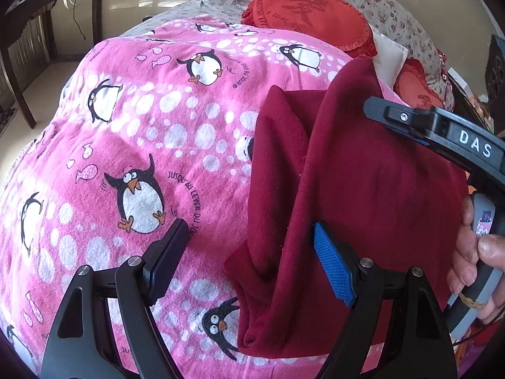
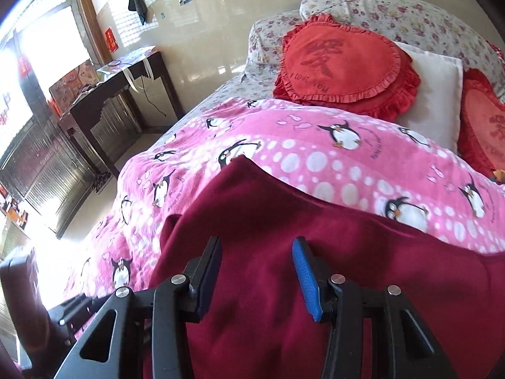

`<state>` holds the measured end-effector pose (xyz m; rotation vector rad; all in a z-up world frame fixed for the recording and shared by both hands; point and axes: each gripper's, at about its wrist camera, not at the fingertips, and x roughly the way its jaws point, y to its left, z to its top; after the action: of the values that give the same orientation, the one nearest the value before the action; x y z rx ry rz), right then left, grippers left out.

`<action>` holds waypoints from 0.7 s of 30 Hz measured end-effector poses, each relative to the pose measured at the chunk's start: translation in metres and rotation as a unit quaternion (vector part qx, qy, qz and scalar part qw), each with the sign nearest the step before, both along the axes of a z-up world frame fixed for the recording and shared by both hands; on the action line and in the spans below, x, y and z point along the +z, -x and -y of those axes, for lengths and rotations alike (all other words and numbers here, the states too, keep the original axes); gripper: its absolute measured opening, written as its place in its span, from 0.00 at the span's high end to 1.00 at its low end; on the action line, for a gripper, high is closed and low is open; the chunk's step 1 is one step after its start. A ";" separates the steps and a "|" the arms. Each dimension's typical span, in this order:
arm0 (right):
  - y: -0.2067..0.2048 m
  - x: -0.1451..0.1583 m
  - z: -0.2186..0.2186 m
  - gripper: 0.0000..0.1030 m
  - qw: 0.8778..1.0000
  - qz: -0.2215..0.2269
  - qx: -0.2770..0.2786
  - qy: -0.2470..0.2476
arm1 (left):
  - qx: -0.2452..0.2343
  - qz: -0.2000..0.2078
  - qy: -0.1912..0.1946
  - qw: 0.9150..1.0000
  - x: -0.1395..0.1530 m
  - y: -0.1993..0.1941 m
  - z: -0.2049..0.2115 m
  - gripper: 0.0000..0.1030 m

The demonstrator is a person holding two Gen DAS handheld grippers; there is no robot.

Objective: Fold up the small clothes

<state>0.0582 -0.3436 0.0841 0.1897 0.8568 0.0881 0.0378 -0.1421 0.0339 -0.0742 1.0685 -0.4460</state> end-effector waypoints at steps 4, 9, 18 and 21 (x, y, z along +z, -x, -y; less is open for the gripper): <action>-0.024 -0.017 -0.010 0.56 1.000 -0.030 0.002 -0.001 | 0.000 -0.001 0.007 1.000 -0.004 -0.002 0.000 0.22; -0.034 -0.024 -0.015 0.56 0.999 -0.049 -0.004 0.005 | 0.003 -0.004 0.025 1.000 -0.005 -0.001 -0.005 0.22; -0.030 -0.008 -0.053 0.52 0.997 -0.067 0.036 -0.015 | 0.012 0.001 0.047 0.999 -0.006 0.011 -0.016 0.22; -0.035 -0.021 -0.066 0.63 0.996 -0.072 0.022 0.052 | 0.010 -0.002 0.052 0.999 -0.006 0.014 -0.020 0.22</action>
<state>0.0935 -0.2771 0.0633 0.0795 1.0069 0.0707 0.0242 -0.1223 0.0283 -0.1776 1.0463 -0.4841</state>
